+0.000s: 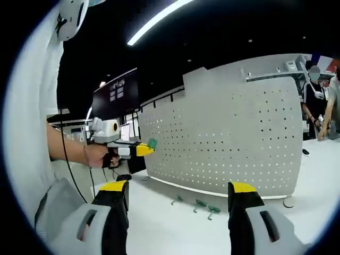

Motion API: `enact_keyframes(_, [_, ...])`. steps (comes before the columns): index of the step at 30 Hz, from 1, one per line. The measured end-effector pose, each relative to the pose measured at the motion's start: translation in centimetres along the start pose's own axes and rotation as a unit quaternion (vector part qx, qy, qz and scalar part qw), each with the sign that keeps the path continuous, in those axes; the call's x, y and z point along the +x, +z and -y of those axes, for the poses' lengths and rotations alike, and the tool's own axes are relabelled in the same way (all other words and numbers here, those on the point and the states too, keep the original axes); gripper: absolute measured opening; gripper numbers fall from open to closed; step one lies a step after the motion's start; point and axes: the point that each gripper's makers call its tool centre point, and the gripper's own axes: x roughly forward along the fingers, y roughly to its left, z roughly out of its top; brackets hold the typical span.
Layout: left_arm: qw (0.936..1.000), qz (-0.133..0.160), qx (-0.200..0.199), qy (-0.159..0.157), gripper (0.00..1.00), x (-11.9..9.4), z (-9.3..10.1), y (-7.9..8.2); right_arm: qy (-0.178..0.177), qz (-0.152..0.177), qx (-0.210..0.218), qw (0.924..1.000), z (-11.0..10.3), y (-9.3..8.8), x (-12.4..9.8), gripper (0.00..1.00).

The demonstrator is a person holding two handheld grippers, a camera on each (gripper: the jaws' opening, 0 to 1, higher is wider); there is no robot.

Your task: Insert the hook assembly into the mounting plate slot until the hook locks in place.

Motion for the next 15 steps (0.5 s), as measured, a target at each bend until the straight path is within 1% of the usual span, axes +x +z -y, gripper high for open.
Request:
enact_keyframes(6, [1.0, 0.002, -0.001, 0.001, 0.02, 0.0, 0.0, 0.1, 0.006, -0.002, 0.006, 1.0, -0.1, 0.1, 0.3, 0.7])
enact_keyframes(8, [1.0, 0.001, -0.004, 0.001, 0.02, 0.0, 0.1, 0.0, 0.013, 0.0, 0.024, 0.9996, -0.2, 0.2, 0.5, 0.7])
enact_keyframes(12, [1.0, 0.002, -0.007, 0.003, 0.02, 0.0, 0.1, -0.1, 0.026, -0.004, 0.034, 0.9991, -0.6, 0.3, 0.9, 0.67])
enact_keyframes(13, [1.0, 0.001, -0.008, 0.003, 0.02, 0.0, 0.1, -0.1, 0.033, -0.004, 0.041, 0.9986, -0.8, 0.4, 1.2, 0.67])
enact_keyframes(15, [1.0, 0.002, -0.008, 0.003, 0.02, -0.1, 0.3, -0.1, 0.038, -0.001, 0.041, 0.9984, -1.2, 0.6, 1.5, 0.65])
